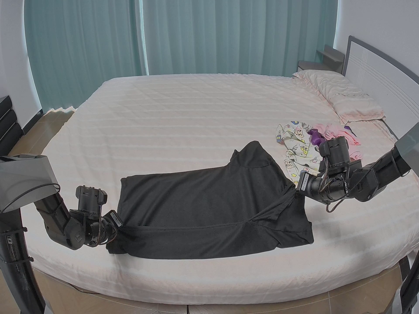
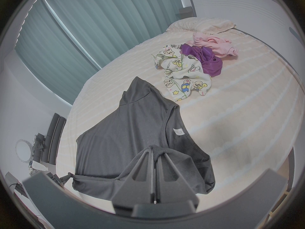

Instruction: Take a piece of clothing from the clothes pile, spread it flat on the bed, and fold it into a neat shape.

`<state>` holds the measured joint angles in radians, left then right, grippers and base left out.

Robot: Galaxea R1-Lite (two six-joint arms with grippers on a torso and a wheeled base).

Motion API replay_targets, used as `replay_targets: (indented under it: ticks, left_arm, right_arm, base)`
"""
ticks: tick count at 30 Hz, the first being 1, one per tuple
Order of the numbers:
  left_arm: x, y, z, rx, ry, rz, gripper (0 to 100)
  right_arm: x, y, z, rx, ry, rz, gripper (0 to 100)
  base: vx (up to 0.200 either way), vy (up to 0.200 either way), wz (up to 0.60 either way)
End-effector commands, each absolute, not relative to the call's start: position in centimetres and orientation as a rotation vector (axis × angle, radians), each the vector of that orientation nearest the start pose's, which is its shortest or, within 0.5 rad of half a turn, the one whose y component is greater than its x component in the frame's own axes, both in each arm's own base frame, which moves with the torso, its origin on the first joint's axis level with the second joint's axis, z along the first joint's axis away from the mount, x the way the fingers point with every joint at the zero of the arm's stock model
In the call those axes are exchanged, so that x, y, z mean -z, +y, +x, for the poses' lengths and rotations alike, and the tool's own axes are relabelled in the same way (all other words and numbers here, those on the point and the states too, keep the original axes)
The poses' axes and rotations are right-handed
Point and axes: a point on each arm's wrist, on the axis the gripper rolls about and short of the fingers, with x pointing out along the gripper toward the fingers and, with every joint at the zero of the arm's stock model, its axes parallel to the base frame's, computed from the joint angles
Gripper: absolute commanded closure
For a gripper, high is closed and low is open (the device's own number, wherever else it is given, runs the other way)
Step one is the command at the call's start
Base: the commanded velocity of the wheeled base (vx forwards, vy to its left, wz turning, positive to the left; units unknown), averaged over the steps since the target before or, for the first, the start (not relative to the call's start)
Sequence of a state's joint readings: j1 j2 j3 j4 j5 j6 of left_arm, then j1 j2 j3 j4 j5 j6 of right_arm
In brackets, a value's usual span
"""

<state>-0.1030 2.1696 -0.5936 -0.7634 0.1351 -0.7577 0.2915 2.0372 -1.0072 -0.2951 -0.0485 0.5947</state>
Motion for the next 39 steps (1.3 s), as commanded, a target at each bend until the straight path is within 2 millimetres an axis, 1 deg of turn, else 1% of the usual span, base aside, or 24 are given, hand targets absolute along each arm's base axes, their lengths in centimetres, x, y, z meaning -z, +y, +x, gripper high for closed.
replay_targets:
  ticks: [1,5,7,10,14,23,33,34,39]
  left_arm:
    - [0.7,-2.9,31.7,-0.337,0.756,-0.618,100]
    - [0.9,-2.8,32.0,-0.343,0.756,-0.624,100]
    - [1.0,-2.7,32.5,-0.355,0.742,-0.647,100]
    - [1.2,-2.6,32.8,-0.362,0.741,-0.656,100]
    - [1.3,-2.2,33.0,-0.371,0.733,-0.662,100]
    - [1.5,-2.3,33.3,-0.368,0.735,-0.666,100]
    - [1.5,-2.3,33.7,-0.363,0.727,-0.668,100]
    - [1.5,-2.3,33.7,-0.363,0.728,-0.668,0]
    - [1.4,-2.0,33.9,-0.367,0.717,-0.673,0]
  right_arm:
    - [-8.3,10.6,35.6,-0.007,0.772,0.44,100]
    - [-8.0,10.7,36.0,-0.007,0.777,0.438,100]
    - [-7.5,11.0,36.3,-0.008,0.782,0.438,100]
    - [-7.2,11.1,36.6,-0.007,0.785,0.438,100]
    - [-7.2,11.2,37.1,-0.008,0.773,0.442,100]
    - [-7.3,11.2,37.8,-0.005,0.759,0.452,100]
    - [-6.8,11.2,37.8,-0.002,0.77,0.456,100]
    - [-6.9,11.2,37.9,-0.002,0.769,0.457,100]
    - [-6.8,11.2,37.8,-0.005,0.772,0.46,100]
  base:
    - [0.0,0.0,0.0]
    - [0.0,0.0,0.0]
    - [0.0,0.0,0.0]
    - [0.0,0.0,0.0]
    - [0.0,0.0,0.0]
    - [0.0,0.0,0.0]
    - [0.0,0.0,0.0]
    - [0.0,0.0,0.0]
    - [0.0,0.0,0.0]
